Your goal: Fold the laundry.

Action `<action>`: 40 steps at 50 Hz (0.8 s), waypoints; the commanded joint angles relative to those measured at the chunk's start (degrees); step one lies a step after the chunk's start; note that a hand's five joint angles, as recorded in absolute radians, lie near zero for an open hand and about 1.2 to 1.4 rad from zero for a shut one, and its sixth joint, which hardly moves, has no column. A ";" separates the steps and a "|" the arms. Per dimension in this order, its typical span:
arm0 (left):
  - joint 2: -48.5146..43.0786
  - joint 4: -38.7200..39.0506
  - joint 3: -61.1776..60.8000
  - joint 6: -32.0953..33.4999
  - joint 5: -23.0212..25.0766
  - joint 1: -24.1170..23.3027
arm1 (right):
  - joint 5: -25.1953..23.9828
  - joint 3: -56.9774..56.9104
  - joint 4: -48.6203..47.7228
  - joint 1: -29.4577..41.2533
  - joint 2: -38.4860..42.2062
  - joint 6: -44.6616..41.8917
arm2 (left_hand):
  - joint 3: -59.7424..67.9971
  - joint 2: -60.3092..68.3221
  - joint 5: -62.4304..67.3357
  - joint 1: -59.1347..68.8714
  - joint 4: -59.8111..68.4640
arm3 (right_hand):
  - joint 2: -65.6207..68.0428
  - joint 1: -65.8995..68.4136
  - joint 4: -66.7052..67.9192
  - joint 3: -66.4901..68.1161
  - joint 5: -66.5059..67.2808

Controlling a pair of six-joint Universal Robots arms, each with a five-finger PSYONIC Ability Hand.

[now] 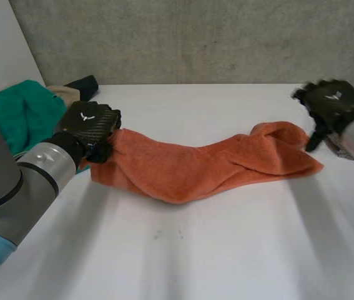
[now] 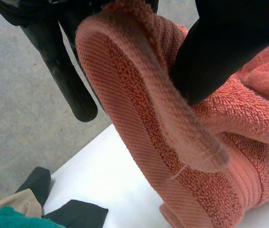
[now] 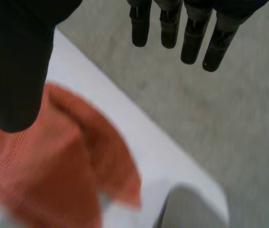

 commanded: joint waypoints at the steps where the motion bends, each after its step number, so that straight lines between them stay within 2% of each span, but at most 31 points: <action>1: 0.24 0.06 0.88 -0.07 0.02 -0.13 | -5.98 0.43 10.18 -5.92 2.77 0.39 | 11.81 11.61 13.71 15.88 11.34 | 16.04 18.48 16.23 15.92 15.51; 6: 0.33 0.06 1.32 -0.07 0.02 -0.13 | -10.72 -2.45 8.51 -7.59 10.06 0.21 | 11.81 11.61 13.71 15.88 11.34 | 19.25 21.69 19.44 19.13 18.72; 10: 0.41 0.06 1.67 -0.07 0.02 -0.13 | -12.22 -5.98 8.15 -7.86 15.16 0.66 | 11.81 11.61 13.71 15.88 11.34 | 19.25 21.69 19.44 19.13 18.72; 20: 0.41 0.06 2.38 -0.16 -0.07 -0.13 | -12.05 -12.13 4.82 -7.59 23.08 -0.05 | 11.81 11.61 13.71 15.88 11.34 | 19.25 21.69 19.44 19.13 18.72; 28: 0.33 0.06 2.64 -0.16 -0.07 0.04 | -11.44 -12.92 -2.20 -7.51 24.13 0.04 | 11.81 11.61 13.71 15.88 11.34 | 19.91 22.36 20.11 19.80 19.39; 40: 0.15 0.06 2.64 -0.07 -0.07 0.22 | -11.08 -17.84 -3.01 -7.42 29.05 -0.05 | 11.81 11.61 13.71 15.88 11.34 | 25.30 27.74 25.49 25.18 24.78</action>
